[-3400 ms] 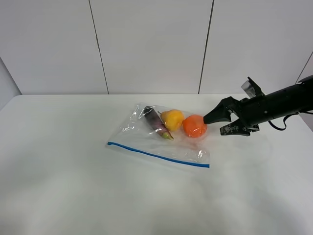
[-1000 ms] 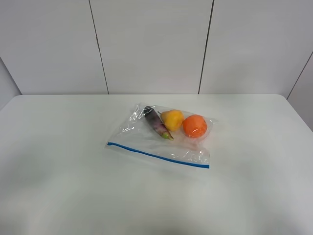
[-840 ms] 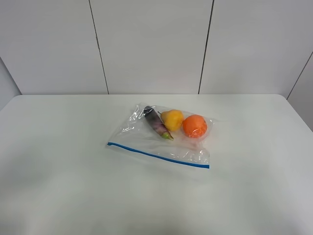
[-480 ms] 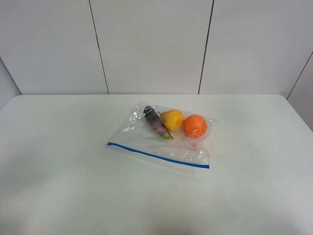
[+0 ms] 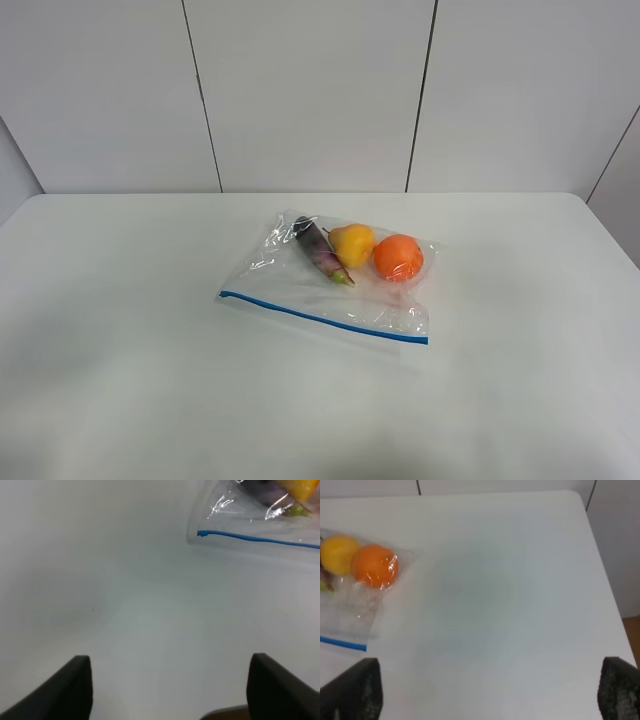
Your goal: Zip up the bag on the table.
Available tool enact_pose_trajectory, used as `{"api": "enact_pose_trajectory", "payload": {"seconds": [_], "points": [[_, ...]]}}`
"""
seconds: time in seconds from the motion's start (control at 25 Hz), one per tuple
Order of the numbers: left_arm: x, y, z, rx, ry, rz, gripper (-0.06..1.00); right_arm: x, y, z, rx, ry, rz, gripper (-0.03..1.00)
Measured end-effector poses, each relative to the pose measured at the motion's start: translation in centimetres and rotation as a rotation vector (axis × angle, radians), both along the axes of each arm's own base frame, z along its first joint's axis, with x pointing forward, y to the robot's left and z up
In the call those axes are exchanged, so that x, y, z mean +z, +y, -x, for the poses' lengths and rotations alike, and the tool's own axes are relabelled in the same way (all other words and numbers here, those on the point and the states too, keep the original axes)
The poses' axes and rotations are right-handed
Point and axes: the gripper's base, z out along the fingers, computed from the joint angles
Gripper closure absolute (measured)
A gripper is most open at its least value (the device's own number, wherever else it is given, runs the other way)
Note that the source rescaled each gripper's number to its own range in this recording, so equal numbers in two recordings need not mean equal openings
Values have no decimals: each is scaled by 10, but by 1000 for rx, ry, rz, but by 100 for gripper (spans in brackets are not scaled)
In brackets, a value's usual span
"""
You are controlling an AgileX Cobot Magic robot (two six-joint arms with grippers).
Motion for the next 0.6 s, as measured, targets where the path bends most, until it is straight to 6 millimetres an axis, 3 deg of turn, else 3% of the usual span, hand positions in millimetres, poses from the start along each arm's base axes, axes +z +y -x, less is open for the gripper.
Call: {"api": "enact_pose_trajectory", "payload": {"seconds": [0.48,0.6], "points": [[0,0,0,0,0,0,-5,-75,8,29,33,-6,-56,-3],[0,0,0,0,0,0,-5,-85,9,33,32,-19,-56,-3]]}}
